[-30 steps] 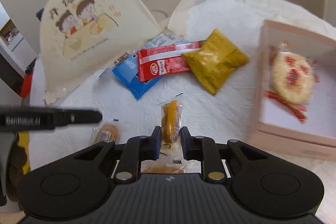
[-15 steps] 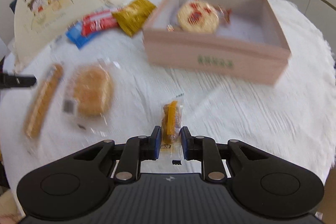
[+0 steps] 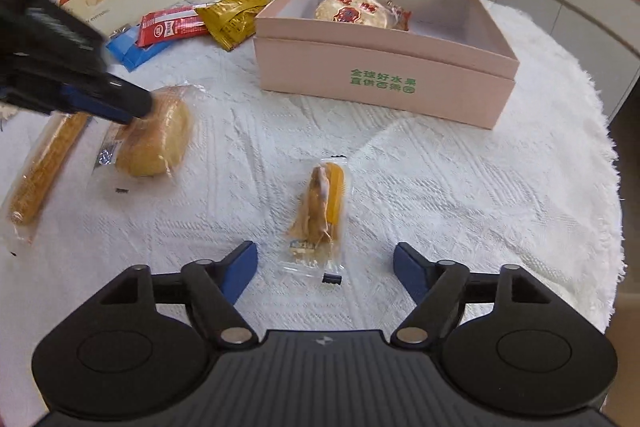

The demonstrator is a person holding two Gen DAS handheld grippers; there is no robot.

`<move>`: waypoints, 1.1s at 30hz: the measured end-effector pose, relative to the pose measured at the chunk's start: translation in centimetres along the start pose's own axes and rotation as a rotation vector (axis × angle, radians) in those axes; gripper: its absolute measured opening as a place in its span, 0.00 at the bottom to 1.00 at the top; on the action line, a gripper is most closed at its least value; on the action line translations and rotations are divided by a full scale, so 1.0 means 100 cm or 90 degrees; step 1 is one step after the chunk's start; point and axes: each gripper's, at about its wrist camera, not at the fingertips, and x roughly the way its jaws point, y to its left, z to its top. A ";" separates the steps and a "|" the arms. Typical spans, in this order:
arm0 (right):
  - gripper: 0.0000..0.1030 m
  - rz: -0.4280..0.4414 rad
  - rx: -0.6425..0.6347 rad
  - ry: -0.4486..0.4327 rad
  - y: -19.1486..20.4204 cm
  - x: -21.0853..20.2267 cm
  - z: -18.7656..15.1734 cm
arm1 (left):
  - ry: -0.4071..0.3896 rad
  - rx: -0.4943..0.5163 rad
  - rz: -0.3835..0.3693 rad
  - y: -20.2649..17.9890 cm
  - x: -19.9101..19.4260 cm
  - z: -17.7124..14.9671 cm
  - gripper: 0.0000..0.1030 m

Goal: Organize snacks

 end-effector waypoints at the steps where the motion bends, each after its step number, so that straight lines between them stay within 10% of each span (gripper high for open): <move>1: 0.84 -0.006 0.007 -0.007 0.000 0.000 -0.002 | -0.003 0.034 0.010 -0.008 0.002 -0.001 0.25; 7: 0.91 -0.006 0.029 -0.026 -0.006 -0.001 -0.010 | -0.029 0.103 0.081 -0.017 0.007 -0.002 0.29; 15: 1.00 -0.019 0.044 -0.044 -0.007 -0.001 -0.016 | -0.021 0.079 0.072 -0.011 0.002 -0.002 0.28; 19: 1.00 -0.022 0.048 -0.050 -0.006 -0.001 -0.016 | -0.029 0.082 -0.016 -0.013 -0.008 -0.010 0.33; 24: 1.00 -0.021 0.056 -0.032 -0.006 -0.002 -0.014 | -0.079 0.020 0.017 0.006 -0.037 -0.025 0.33; 27: 0.87 0.046 0.020 0.023 -0.019 -0.007 0.007 | -0.063 -0.063 -0.003 0.030 -0.042 -0.028 0.32; 33: 0.84 -0.004 0.142 -0.110 -0.093 -0.037 0.079 | -0.014 -0.075 -0.029 0.023 -0.021 -0.022 0.32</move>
